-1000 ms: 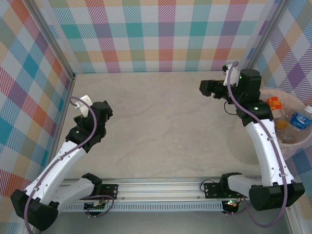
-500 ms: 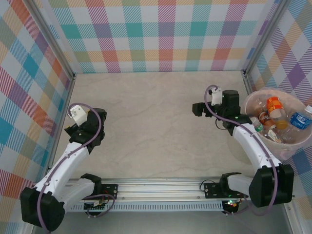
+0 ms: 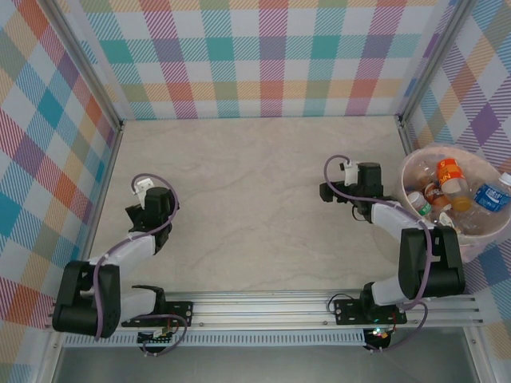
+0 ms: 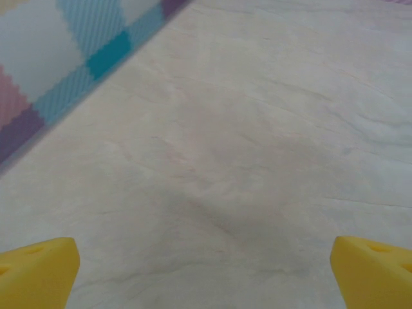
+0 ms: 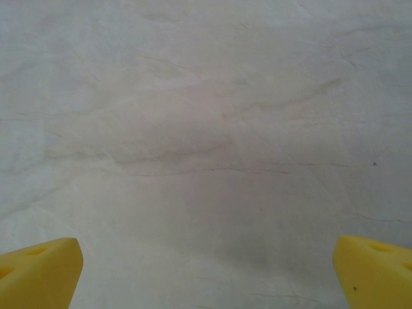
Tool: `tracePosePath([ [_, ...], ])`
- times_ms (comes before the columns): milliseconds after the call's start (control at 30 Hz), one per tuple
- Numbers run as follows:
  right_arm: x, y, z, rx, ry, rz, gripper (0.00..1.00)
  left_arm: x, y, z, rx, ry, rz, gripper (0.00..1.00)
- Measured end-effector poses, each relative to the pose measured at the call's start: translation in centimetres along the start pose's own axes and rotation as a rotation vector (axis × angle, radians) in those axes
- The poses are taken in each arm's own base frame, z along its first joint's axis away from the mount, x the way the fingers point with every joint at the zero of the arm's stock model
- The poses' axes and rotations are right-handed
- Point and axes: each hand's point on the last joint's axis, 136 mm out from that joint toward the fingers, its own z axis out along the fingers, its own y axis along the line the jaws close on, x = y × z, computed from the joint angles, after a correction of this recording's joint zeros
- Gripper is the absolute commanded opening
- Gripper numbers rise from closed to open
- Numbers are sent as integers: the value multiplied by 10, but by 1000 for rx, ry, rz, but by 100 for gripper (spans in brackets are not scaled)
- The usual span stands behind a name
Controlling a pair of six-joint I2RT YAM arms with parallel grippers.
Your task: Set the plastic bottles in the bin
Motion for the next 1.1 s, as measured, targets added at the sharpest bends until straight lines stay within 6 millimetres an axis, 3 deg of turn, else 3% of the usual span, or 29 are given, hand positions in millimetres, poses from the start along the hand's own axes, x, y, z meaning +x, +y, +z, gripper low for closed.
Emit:
tracePosePath([
  [133, -4, -8, 3, 9, -39, -25, 100, 7, -28, 14, 130, -11, 56, 100],
  [267, -10, -9, 3, 3, -99, -40, 100, 12, -46, 27, 202, -60, 70, 100],
  [300, -10, -9, 4, 2, -110, -41, 100, 21, -48, 32, 209, -42, 83, 100],
  [367, -7, -10, 5, 1, -124, -42, 100, 33, -48, 36, 209, -13, 102, 100],
  [600, 1, -16, 5, 32, -217, -29, 100, 24, -51, 36, 217, -50, 94, 100],
  [767, 32, -22, 7, 66, -232, -11, 100, 22, -51, 36, 219, -56, 91, 100],
  [1000, 6, -38, 4, 110, -296, 36, 100, 22, -51, 36, 219, -56, 91, 100],
  [1100, 6, -39, 4, 111, -296, 39, 100, 22, -51, 36, 219, -56, 91, 100],
])
